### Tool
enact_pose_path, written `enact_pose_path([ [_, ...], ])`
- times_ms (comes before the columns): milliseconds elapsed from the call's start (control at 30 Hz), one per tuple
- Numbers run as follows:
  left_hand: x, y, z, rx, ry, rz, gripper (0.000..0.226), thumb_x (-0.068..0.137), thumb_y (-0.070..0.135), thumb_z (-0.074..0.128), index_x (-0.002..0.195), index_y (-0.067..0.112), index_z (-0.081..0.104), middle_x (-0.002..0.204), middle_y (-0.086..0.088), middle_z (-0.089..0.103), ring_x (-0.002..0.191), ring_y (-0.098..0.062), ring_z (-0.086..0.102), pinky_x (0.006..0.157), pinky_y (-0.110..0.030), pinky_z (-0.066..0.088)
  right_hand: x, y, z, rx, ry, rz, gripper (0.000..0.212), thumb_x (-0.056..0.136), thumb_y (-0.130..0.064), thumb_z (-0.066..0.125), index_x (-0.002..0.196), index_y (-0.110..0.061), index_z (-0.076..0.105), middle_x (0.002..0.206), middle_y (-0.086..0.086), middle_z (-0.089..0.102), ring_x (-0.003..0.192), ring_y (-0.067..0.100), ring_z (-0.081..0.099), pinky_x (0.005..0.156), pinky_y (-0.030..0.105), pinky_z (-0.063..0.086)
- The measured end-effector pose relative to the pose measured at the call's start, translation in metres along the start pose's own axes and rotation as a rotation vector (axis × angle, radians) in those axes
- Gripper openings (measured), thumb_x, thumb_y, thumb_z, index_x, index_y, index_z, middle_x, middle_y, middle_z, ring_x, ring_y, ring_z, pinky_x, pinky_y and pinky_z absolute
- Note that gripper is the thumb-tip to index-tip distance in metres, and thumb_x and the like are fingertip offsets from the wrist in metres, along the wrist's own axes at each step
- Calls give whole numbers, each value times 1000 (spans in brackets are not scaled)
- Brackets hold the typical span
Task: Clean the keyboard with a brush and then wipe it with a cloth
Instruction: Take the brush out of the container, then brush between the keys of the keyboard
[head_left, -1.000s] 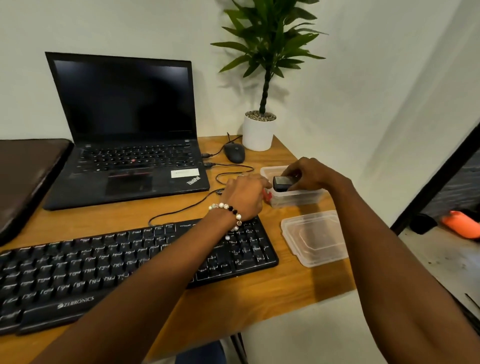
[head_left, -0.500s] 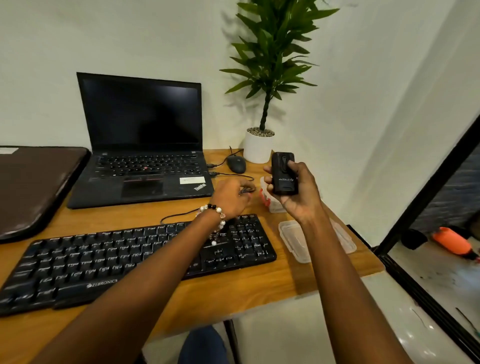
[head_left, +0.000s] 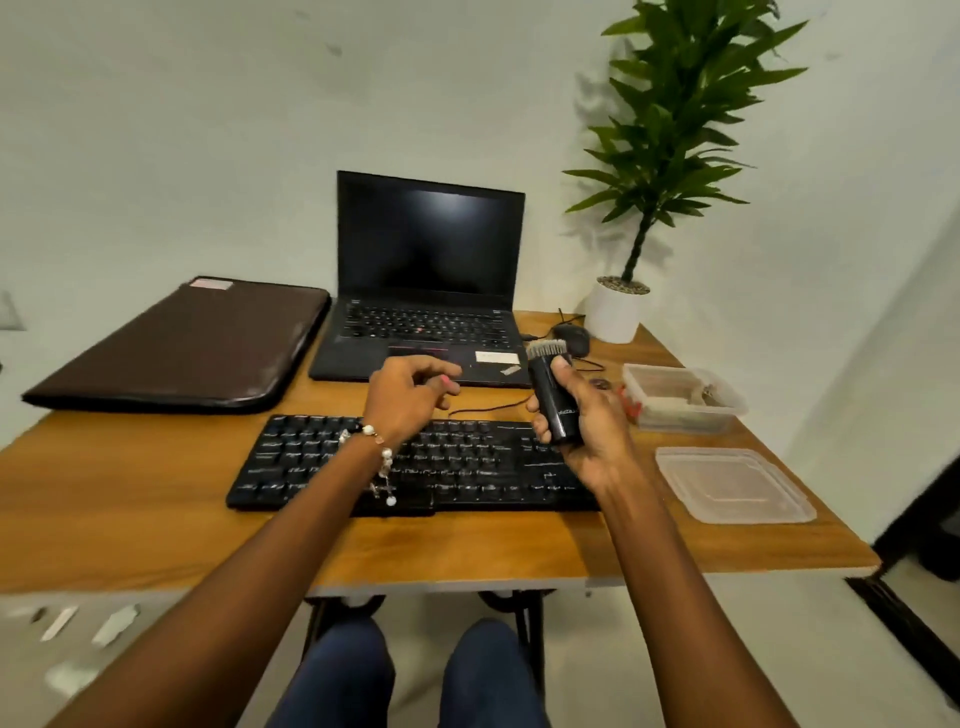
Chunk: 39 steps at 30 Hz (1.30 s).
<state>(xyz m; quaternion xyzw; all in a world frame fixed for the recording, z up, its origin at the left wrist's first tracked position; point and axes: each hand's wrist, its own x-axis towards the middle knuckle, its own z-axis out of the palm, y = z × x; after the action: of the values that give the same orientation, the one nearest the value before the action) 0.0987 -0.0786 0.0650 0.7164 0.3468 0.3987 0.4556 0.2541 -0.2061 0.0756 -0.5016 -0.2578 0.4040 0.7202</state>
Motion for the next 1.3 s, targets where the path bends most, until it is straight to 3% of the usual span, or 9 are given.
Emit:
enact_pose_path([
  [100,-4,-15,-34,41,55,-15,19,93,4,56,95,14,71,85,-5,74,70,-15,67,53,-13,46,-2,11,23,-31,-35,94,42,84,-42,68,105,-6,64,74,18,64,53,22,55,44,27,47],
  [200,-8,-33,-71,180,142,18,17,92,7,60,95,17,73,89,1,74,80,-9,67,72,-21,52,-2,17,45,-57,-141,167,34,85,-31,69,107,-6,65,90,23,69,66,27,61,54,33,52],
  [333,-18,-52,-117,399,147,34,20,91,10,62,108,14,71,104,5,67,88,-4,60,74,-3,40,4,26,72,-246,-276,136,34,81,-2,70,114,0,63,102,24,67,79,28,65,62,35,54],
  [500,-26,-81,-154,344,2,-63,36,91,25,63,127,23,60,125,3,56,111,-12,53,91,-30,48,23,38,106,-308,-225,9,30,70,-1,79,98,-7,68,102,22,71,86,32,68,66,35,51],
  [600,-28,-93,-165,267,-71,-121,41,93,25,60,133,23,55,125,5,56,112,-12,55,87,-26,50,33,44,125,-256,-173,-43,33,70,-1,80,100,-3,67,97,19,72,80,28,67,59,30,50],
  [733,-21,-107,-167,96,55,-149,32,98,11,51,129,15,58,120,-2,66,112,-12,60,103,-33,46,43,54,150,-357,-188,-64,33,67,-6,84,97,-6,70,91,8,69,78,18,61,60,26,48],
  [867,-13,-111,-163,52,126,-203,31,98,9,50,126,12,61,108,-3,71,102,-11,65,88,-19,51,54,60,172,-460,-229,-84,35,64,-13,87,94,-11,70,86,0,72,76,11,66,58,20,48],
  [1067,-7,-118,-156,259,202,-167,36,91,11,62,126,20,62,90,2,71,80,-12,65,77,-22,52,64,83,206,-761,-284,-156,26,67,-24,85,82,-13,66,72,-3,65,63,8,59,55,23,45],
  [1300,-6,-115,-155,263,199,-140,48,91,8,61,137,20,51,87,4,65,80,-5,59,82,-23,50,68,93,218,-1024,-236,-416,24,72,-25,78,82,-13,61,68,-10,56,61,4,52,49,15,43],
])
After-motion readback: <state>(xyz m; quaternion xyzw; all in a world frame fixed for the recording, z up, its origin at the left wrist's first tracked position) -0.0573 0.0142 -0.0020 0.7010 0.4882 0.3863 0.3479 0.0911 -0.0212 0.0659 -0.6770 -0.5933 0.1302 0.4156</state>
